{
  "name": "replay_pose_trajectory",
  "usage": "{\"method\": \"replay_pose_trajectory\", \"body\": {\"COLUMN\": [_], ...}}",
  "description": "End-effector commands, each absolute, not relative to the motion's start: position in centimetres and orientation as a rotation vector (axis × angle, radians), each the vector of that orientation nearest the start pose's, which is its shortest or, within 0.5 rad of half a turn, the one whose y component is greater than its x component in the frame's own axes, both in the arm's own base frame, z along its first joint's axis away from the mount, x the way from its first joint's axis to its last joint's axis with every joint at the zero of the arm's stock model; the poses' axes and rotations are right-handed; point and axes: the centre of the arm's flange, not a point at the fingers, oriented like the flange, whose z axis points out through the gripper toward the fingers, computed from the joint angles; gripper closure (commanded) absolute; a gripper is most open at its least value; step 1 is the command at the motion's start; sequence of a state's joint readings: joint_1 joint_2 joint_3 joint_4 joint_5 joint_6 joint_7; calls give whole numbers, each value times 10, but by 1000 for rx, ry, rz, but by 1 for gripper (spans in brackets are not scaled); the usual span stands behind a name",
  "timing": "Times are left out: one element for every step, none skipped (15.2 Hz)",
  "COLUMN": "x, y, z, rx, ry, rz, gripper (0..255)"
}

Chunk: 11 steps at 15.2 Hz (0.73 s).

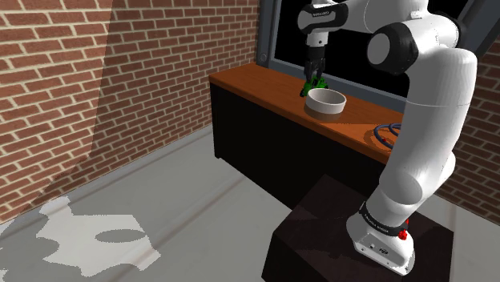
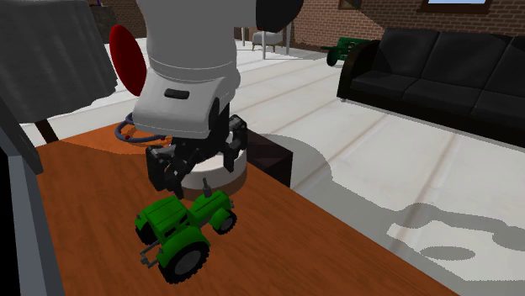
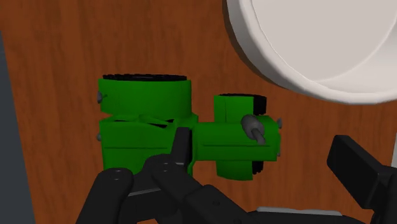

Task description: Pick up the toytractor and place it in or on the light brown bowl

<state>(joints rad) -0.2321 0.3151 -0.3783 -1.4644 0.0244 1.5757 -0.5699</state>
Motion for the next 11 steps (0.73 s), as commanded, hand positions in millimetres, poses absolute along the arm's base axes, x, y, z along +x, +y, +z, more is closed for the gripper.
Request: {"method": "replay_pose_trajectory", "body": {"x": [533,531,531,531,531,531,531,531,531,531,532], "y": [-333,-333,-333,-333,-333,-333,-333,-333,-333,-333,-333], "z": [488,480,480,480,480,480,480,480,480,480,479], "rx": [-3101,-3101,-3101,-3101,-3100,-3100,-3100,-3100,-3100,-3101,-3100], "ry": [56,56,56,56,56,56,56,56,56,56,56], "rz": [314,314,314,314,314,314,314,314,314,314,314], "gripper": [0,0,0,0,0,0,0,0,0,0,255]}}
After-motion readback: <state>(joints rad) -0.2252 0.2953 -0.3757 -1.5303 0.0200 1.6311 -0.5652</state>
